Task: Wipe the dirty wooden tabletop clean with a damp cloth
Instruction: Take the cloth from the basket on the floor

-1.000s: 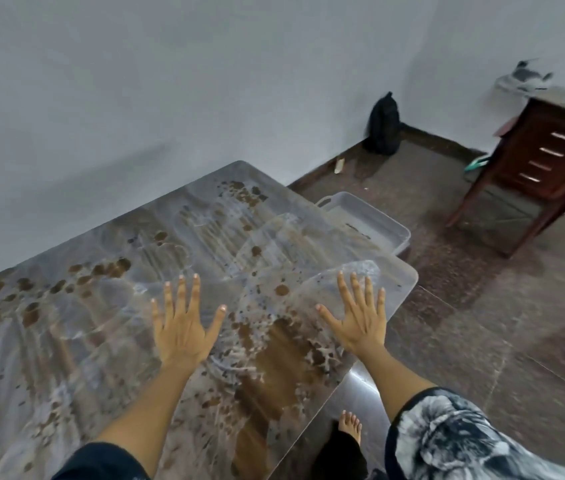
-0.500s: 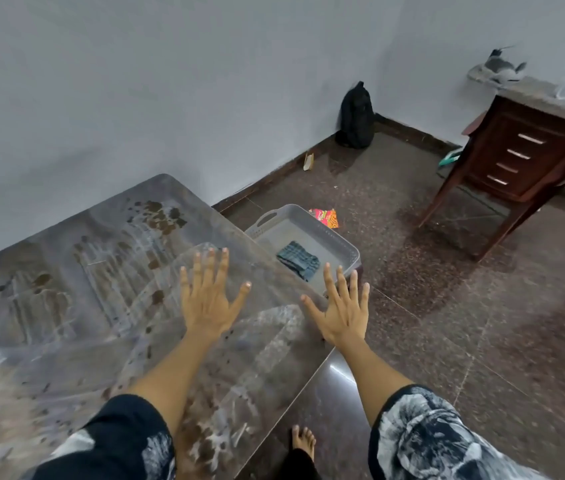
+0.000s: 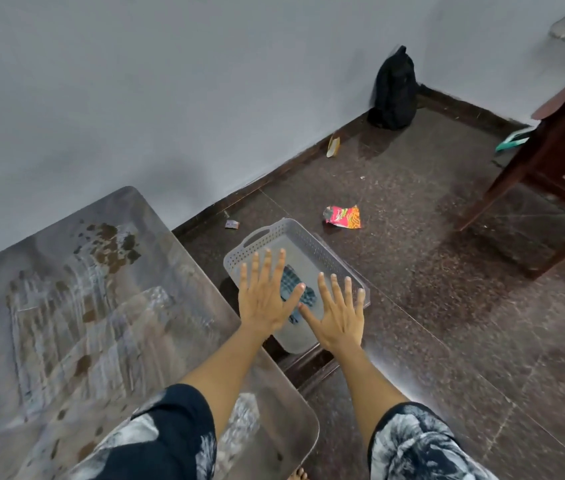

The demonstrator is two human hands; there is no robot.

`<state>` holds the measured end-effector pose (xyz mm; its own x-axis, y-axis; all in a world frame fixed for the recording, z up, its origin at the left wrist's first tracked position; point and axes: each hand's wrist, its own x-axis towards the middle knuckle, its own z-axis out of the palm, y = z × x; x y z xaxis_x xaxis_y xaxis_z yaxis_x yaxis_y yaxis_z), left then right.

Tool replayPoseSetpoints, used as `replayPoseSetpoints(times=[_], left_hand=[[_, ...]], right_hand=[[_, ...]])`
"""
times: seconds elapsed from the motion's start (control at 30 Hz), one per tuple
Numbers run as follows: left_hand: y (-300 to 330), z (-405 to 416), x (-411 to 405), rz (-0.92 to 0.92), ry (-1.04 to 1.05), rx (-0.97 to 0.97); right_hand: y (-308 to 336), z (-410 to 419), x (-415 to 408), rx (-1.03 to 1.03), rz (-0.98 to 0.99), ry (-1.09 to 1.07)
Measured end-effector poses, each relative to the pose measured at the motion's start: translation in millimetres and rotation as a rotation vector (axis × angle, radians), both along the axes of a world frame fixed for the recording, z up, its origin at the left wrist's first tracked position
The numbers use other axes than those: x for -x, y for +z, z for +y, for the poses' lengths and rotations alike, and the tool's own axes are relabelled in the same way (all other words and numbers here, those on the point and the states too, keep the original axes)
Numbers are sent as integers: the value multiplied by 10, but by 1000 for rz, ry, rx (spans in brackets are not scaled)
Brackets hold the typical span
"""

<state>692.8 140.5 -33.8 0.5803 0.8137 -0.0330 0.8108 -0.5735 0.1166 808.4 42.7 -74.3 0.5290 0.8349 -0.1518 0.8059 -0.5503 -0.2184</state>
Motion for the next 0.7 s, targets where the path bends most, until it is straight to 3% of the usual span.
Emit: replayPoseSetpoints(times=[0.23,0.37,0.53,0.6,0.7], left_hand=[[-694,464,-364,94,74,322],[-1053,651,-456,98,199,624],[-1362,750,-613,-320,729,1083],[-1394,753,-640,-348,916,1171],[-1515,794,-654,-445,1020,1197]], right_hand=[[-731,538,-296,105,89,27],[-1025,802,-337,151,156,28],[-1300,1089,-329,66,251,-92],[-1379,1145,-312,76,276,-127],[-1465,1195,-278,101,281,-175]])
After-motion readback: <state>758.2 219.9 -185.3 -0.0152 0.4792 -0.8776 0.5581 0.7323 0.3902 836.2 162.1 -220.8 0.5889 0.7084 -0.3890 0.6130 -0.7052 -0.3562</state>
